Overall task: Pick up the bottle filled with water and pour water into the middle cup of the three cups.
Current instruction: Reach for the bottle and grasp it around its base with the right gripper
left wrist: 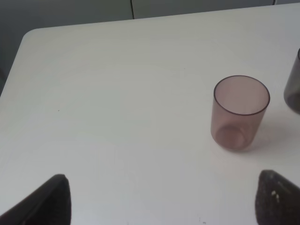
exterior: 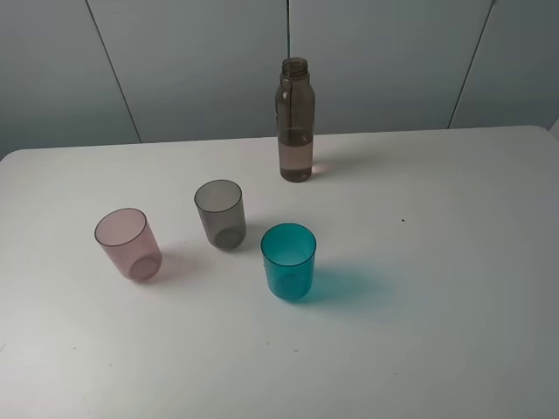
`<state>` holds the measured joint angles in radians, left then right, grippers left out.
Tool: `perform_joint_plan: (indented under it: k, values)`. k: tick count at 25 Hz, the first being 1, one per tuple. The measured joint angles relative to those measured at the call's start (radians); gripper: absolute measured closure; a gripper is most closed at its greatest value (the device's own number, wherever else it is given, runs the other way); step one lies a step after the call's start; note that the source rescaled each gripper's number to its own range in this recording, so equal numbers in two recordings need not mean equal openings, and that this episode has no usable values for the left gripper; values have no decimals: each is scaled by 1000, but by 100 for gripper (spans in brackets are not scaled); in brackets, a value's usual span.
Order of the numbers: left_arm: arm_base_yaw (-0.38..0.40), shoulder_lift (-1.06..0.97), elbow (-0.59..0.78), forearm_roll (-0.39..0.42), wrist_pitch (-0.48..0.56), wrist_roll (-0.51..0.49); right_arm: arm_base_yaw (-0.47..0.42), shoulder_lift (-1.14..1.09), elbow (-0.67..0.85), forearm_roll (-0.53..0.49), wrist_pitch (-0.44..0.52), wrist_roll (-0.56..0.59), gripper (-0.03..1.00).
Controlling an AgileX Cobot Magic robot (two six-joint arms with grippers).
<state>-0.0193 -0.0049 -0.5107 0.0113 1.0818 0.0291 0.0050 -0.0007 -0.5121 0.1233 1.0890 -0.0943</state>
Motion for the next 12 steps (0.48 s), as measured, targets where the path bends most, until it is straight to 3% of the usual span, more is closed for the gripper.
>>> perform_joint_plan:
  k: [12]
  values:
    - [0, 0, 0, 0, 0, 4, 0, 0, 0, 0, 0, 0, 12]
